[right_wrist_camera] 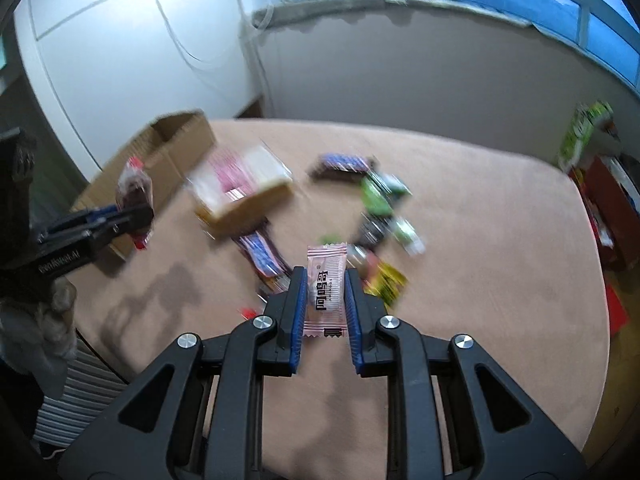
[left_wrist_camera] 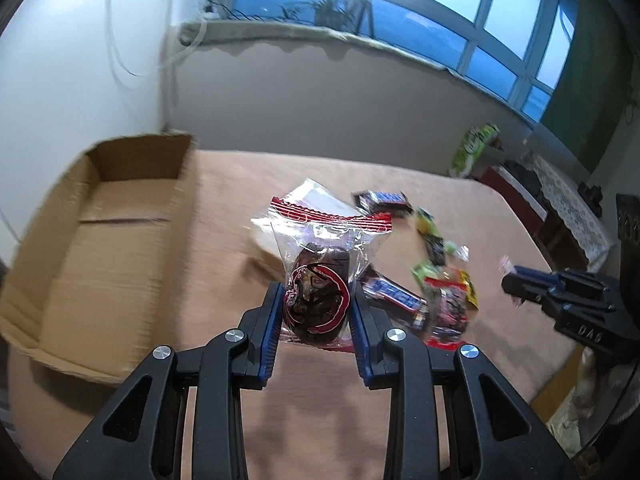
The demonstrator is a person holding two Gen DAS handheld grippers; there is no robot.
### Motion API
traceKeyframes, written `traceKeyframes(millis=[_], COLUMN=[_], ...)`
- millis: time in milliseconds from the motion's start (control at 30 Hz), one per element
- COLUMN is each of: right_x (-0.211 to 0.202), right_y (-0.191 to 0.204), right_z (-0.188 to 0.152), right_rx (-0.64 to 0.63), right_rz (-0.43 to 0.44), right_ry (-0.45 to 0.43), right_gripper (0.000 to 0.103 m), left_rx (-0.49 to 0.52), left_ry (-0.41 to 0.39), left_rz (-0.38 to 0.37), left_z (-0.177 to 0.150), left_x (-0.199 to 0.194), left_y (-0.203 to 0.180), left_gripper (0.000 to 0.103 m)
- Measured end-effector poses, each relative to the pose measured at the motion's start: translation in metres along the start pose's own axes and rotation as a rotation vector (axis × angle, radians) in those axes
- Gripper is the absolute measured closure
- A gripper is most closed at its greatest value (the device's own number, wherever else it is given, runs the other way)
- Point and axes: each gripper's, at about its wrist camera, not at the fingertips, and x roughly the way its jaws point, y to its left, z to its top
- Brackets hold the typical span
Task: Organize snacks
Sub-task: 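Carry both candies into the cardboard box and open both tools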
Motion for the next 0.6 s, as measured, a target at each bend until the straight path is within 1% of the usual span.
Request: traceKeyframes(millis=[100,267,333,467,600], right_x=[0.001,0.011,0.021,0.037,0.053], right_y=[0.024,0.07,0.087,0.116,0.144], right_z=[0.023,0.051,0.061,0.076,0.088], right_rx=[-0.03,-0.096,-0.109,-0.133,-0.172], right_rz=[0.054,0.101,0.137,0.182,0.204], right_ry=[-0.031,-0.071,-0.065,-0.054,-0.047], right_gripper=[0.084,0.084,0.084,0.084,0.084], left_rx=[-0.025,-0.054,-0.07,-0.096,-0.115], left_ry=[-0.024,-0.045,-0.047,-0.046,-0.04], left_rz=[0.036,0.105,0.128,0.171,0.205], left_z=[0.005,0.005,0.004,-0.001,-0.003], left_x=[-0.013,-0.03,-0.035,-0.042,-0.043], left_y=[0.021,0.055,0.071,0.094,0.115], left_gripper=[0.073,0.073,0.073,0.073,0.073])
